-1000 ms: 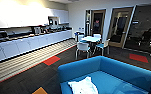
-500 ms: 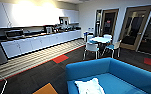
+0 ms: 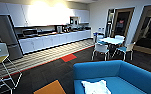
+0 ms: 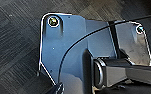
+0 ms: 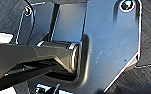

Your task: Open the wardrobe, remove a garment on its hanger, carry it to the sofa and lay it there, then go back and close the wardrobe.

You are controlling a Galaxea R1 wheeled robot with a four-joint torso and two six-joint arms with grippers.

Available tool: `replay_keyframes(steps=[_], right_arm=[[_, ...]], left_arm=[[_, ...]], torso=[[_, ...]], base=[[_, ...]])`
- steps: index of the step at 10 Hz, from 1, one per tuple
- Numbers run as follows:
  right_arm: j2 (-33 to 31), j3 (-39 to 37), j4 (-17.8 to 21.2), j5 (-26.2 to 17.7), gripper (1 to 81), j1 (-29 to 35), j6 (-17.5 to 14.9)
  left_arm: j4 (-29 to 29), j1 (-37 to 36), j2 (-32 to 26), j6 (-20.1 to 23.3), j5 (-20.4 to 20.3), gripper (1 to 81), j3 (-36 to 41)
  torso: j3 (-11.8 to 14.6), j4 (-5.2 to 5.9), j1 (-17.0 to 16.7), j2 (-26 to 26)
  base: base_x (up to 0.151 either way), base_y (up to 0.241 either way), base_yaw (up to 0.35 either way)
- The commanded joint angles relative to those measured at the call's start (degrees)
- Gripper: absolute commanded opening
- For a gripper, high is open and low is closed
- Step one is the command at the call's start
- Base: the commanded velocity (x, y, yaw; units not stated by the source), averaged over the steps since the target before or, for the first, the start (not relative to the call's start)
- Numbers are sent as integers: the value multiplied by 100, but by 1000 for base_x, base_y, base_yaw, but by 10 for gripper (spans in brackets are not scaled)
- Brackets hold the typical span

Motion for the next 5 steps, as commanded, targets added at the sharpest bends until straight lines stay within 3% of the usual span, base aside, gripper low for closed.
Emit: replay_keyframes(steps=[1,3,5], right_arm=[[35,-27,-84,-309,811,241,-23],[-9,-18,-136,-300,811,258,-50],[-52,87,-670,-300,811,232,-85]], left_arm=[[-65,-140,22,9,234,811,-11],[-83,-35,128,9,207,811,-11],[-74,45,137,18,198,811,-11]], torso=[[0,0,0,0],[0,0,0,0],[0,0,0,0]], base=[[0,0,275],[0,0,275],[0,0,275]])
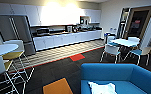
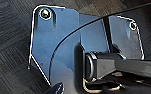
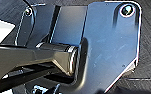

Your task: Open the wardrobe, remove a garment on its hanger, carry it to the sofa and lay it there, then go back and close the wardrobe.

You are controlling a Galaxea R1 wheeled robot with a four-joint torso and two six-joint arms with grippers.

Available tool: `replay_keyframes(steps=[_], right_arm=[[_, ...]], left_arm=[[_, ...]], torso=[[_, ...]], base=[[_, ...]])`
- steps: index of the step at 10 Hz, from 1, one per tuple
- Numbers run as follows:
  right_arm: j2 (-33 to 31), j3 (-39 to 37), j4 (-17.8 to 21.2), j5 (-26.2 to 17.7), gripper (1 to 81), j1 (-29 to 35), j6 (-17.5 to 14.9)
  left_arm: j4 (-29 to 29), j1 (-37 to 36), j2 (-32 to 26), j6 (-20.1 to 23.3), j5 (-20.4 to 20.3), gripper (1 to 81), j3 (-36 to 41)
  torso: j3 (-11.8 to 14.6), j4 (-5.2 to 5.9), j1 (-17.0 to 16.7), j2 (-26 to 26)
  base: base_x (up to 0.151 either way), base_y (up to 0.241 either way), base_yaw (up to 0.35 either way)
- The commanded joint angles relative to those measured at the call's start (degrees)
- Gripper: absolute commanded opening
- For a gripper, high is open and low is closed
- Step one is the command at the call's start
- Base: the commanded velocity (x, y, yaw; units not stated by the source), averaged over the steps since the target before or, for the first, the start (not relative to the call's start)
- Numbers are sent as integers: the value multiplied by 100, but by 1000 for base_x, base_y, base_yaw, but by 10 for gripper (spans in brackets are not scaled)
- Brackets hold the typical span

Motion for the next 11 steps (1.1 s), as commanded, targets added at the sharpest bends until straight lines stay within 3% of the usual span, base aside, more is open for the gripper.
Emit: replay_keyframes(steps=[1,4,5,7,11], right_arm=[[-166,253,-564,-288,811,121,-48],[-992,1553,-529,-217,811,-55,-40],[-958,1642,-503,-253,811,-55,-14],[-738,1239,-485,-235,811,-73,22],[-447,701,-476,-253,811,-108,40]], left_arm=[[-77,-176,-47,20,222,811,-2],[-6,-176,-144,29,64,811,-2],[-7,-98,-258,37,-4,811,25],[11,17,-381,64,-367,811,-2],[29,27,-337,90,-349,811,-2]], torso=[[0,0,0,0],[0,0,-1,-2],[0,0,-1,-2],[0,0,0,0],[2,0,-1,-2]], base=[[0,0,275],[0,0,275],[0,0,275],[0,0,275],[0,0,275]])
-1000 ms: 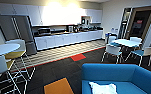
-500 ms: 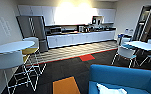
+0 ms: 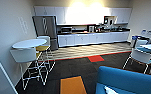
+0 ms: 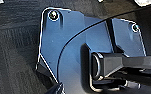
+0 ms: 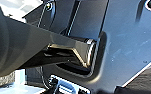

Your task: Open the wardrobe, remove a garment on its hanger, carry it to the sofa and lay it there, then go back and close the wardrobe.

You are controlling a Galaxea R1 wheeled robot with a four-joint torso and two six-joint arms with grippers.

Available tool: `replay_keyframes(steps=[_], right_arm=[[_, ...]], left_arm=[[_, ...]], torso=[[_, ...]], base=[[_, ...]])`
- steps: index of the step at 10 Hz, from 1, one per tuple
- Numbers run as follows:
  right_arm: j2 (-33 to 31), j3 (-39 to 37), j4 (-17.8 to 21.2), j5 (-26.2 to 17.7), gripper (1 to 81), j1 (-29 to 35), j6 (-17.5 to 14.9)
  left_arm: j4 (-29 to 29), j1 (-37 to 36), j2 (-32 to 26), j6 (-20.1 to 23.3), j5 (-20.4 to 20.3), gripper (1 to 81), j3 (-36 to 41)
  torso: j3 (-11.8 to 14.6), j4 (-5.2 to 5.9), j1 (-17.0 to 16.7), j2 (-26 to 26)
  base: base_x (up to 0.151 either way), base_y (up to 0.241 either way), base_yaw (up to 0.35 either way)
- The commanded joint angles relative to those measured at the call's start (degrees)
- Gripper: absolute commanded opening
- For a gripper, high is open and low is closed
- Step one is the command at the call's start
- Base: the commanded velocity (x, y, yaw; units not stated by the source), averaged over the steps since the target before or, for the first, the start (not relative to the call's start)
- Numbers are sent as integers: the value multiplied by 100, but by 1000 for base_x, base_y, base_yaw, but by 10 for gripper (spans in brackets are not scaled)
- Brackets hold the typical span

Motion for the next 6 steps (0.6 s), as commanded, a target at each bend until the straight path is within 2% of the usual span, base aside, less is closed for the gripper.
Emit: replay_keyframes(steps=[1,6], right_arm=[[124,-471,-41,-281,811,95,42],[-35,-893,-24,-237,811,42,51]], left_arm=[[31,-170,-12,29,236,811,-4],[-48,-170,-126,-32,263,811,-4]], torso=[[0,0,1,0],[0,0,1,0]], base=[[0,0,275],[0,0,275]])
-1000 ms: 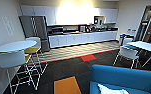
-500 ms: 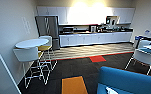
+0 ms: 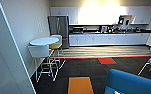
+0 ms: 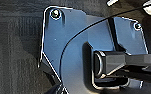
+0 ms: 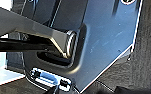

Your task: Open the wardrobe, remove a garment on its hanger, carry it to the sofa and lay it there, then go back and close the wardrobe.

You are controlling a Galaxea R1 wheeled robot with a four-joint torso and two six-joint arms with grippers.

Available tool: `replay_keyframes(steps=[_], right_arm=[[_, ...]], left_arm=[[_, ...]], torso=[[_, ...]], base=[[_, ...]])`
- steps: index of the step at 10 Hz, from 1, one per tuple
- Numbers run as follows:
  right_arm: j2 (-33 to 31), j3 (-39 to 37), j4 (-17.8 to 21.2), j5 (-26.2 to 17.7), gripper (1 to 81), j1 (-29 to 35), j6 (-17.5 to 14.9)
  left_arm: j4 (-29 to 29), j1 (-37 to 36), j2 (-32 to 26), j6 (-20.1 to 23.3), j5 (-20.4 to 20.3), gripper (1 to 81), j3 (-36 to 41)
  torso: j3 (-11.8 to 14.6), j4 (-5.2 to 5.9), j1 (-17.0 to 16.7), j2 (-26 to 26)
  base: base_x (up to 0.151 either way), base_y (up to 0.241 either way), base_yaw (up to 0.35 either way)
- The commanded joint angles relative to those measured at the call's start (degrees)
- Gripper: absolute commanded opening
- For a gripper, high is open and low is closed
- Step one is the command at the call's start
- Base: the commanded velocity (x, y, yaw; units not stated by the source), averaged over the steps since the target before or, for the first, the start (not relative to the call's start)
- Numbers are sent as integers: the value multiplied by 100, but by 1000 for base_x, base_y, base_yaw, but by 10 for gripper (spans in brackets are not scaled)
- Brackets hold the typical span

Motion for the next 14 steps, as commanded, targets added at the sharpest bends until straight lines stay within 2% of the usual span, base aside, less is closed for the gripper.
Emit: replay_keyframes(steps=[1,10,14], right_arm=[[-157,-99,-24,-270,811,187,38],[-131,-99,-24,-278,811,205,46],[-175,-143,134,-261,811,205,38]], left_arm=[[-31,-197,-42,5,243,811,-7],[4,-196,46,57,279,811,-7],[13,-188,81,66,279,811,-7]], torso=[[0,0,1,0],[0,-2,1,0],[0,-2,1,0]], base=[[0,0,275],[0,0,275],[0,0,275]])
